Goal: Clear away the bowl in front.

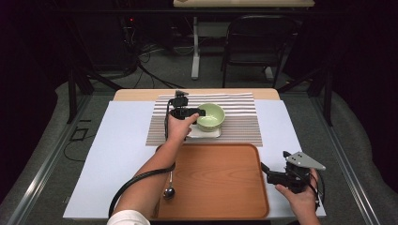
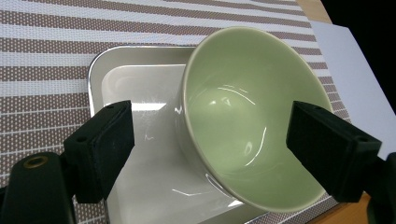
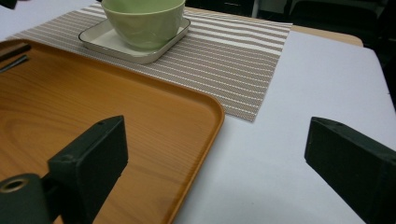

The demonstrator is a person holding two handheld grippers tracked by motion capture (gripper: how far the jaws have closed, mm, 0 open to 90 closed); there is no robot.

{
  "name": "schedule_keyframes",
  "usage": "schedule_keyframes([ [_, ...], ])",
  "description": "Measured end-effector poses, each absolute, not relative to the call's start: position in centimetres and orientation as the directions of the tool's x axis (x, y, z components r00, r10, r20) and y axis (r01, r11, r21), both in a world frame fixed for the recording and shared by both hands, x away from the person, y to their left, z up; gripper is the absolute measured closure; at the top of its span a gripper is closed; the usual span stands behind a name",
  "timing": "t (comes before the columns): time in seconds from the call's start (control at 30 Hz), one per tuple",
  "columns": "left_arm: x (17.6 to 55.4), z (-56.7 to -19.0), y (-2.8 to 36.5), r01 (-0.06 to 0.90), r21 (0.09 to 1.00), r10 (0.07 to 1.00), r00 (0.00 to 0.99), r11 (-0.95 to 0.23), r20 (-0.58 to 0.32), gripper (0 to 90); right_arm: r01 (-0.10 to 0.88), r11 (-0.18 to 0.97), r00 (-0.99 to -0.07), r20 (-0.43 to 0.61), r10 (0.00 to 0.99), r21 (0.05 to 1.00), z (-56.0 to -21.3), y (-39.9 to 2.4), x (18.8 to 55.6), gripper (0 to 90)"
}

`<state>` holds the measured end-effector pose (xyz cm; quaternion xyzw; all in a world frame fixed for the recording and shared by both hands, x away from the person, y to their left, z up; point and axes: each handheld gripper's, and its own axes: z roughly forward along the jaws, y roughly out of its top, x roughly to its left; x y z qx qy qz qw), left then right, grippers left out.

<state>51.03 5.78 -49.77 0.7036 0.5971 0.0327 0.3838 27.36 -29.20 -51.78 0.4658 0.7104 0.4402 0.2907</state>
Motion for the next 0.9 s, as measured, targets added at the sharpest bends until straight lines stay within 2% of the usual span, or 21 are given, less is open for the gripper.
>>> schedule_keyframes([
  [0.3,51.4,-50.3,5.3,0.82,0.573,0.868,0.278,0.008,-0.411,15.4,0.434,0.14,-0.391,0.046,0.919,0.89,-51.8,-29.3,27.7,0.0],
  [0.9,52.1,-51.8,4.8,0.836,0.548,0.872,0.251,0.022,-0.419,16.3,0.445,0.15,-0.409,0.052,0.911,0.883,-52.3,-29.7,27.8,0.0],
])
